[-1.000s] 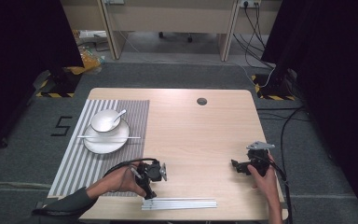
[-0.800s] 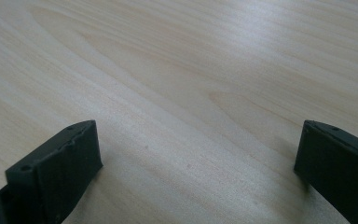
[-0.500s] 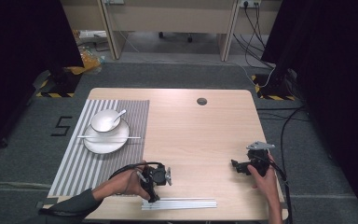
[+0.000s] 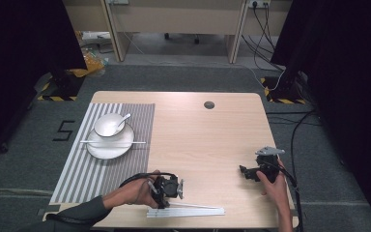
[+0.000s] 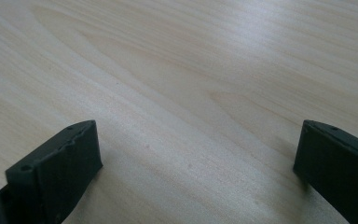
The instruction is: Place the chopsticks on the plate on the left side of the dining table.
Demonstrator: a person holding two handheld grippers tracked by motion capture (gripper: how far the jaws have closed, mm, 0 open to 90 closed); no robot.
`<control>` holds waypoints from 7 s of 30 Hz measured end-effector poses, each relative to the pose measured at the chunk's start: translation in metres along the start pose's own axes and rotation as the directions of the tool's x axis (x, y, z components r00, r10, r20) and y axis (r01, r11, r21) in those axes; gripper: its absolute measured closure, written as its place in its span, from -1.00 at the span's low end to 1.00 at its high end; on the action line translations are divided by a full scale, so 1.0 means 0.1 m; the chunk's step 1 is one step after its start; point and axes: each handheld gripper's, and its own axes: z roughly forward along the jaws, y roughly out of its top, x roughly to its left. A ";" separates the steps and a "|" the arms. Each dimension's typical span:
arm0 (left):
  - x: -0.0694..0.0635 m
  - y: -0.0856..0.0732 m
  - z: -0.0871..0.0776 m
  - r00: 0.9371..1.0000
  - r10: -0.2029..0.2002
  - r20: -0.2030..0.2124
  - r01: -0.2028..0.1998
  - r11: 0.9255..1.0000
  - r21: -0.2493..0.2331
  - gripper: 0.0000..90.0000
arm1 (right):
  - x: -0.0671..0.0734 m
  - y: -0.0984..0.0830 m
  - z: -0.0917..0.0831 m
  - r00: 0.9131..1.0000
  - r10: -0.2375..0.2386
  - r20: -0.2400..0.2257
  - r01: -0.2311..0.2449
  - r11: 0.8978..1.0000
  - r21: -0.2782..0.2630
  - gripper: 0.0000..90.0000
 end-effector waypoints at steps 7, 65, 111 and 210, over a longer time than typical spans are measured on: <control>0.02 0.02 0.00 1.000 0.003 0.005 -0.003 1.000 0.023 0.79 | 0.00 0.00 0.00 1.000 0.000 0.000 0.000 1.000 0.000 -0.99; 0.51 0.26 0.05 0.991 -0.131 0.029 0.129 0.990 0.055 0.68 | 0.00 0.00 0.00 1.000 -0.005 -0.003 0.005 1.000 0.001 -0.99; 0.81 -0.25 -0.36 0.969 -0.242 -0.046 0.245 0.964 0.106 0.89 | 0.00 0.00 0.00 1.000 -0.007 -0.005 0.007 1.000 0.000 -0.99; 1.42 -1.94 -0.58 0.827 -0.443 -0.345 0.531 0.816 0.227 0.50 | 0.00 0.00 0.00 1.000 -0.007 -0.005 0.007 1.000 0.000 -0.99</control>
